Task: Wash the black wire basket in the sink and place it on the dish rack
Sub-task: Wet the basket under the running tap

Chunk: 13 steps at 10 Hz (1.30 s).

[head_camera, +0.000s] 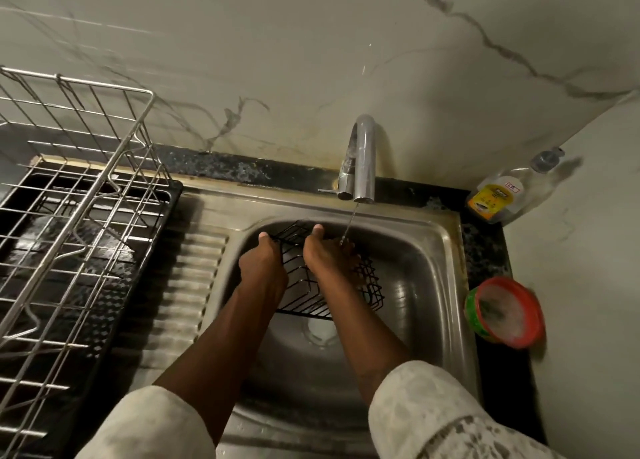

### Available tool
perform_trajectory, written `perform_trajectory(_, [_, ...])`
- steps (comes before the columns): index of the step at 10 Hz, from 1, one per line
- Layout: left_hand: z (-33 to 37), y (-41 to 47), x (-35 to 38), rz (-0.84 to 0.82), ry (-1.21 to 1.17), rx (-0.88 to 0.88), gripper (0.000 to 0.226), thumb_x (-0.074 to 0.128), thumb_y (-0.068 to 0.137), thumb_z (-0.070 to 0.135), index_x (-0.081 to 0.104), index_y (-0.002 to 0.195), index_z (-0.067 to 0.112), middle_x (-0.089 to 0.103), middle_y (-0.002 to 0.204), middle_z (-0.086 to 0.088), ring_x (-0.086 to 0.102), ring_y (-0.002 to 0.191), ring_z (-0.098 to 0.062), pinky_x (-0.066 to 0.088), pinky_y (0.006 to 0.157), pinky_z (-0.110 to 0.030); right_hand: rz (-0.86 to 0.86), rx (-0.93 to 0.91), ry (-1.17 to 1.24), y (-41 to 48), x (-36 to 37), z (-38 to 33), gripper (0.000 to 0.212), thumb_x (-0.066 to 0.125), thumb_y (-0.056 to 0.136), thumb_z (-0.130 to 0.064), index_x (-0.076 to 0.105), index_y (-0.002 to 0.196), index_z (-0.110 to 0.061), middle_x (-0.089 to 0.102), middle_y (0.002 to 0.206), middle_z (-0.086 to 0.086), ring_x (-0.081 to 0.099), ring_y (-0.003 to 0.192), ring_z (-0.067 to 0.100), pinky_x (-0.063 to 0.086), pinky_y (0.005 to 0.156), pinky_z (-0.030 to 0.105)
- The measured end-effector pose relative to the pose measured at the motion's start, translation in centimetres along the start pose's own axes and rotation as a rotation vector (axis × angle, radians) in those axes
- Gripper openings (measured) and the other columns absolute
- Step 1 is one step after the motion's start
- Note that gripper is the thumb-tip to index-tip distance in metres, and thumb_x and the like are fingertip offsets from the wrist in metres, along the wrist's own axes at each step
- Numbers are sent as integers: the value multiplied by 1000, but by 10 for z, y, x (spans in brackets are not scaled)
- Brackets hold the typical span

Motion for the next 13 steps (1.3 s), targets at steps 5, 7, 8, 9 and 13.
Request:
perform_trajectory(5, [12, 5, 23, -65, -65, 94, 67, 66, 82, 55, 66, 124, 2, 71, 113, -15, 69, 96, -33, 60, 93, -47, -35, -156, 80, -15, -7, -27, 79, 19, 99, -68, 15, 160, -18, 9, 167, 11, 9, 153, 33, 7, 121, 61])
perform_trajectory(7, [3, 14, 20, -63, -93, 86, 85, 68, 67, 69, 66, 124, 6, 71, 116, -16, 71, 96, -37, 62, 87, -50, -11, -372, 103, -3, -9, 2, 76, 10, 93, -78, 18, 157, -38, 21, 166, 3, 26, 149, 30, 18, 119, 61])
perform_trajectory(8, [6, 1, 14, -34, -34, 101, 79, 68, 78, 66, 64, 125, 3, 70, 114, -16, 69, 99, -35, 59, 93, -48, 55, -424, 234, 6, -16, 27, 65, 21, 91, -80, 30, 147, -48, 45, 153, -2, 49, 133, 24, 40, 109, 54])
perform_trajectory(9, [6, -9, 11, -38, 27, 138, 74, 65, 86, 64, 63, 126, 2, 70, 114, -16, 67, 98, -34, 58, 95, -47, 15, -268, 363, 14, -18, 49, 70, 36, 91, -75, 30, 150, -38, 53, 145, 2, 55, 124, 28, 44, 102, 47])
perform_trajectory(13, [22, -51, 19, -95, 478, 584, 69, 40, 98, 71, 60, 63, 15, 63, 66, 0, 57, 60, -15, 41, 60, -29, 219, -234, 518, -18, -42, 3, 66, 11, 102, -60, 35, 153, -27, 38, 158, 8, 40, 142, 28, 32, 116, 54])
Point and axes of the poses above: each hand's wrist, its own y-axis towards the middle knuckle, its own x-axis out of the palm, z = x × y, the point moved 5 cm from there along y, towards the middle knuckle
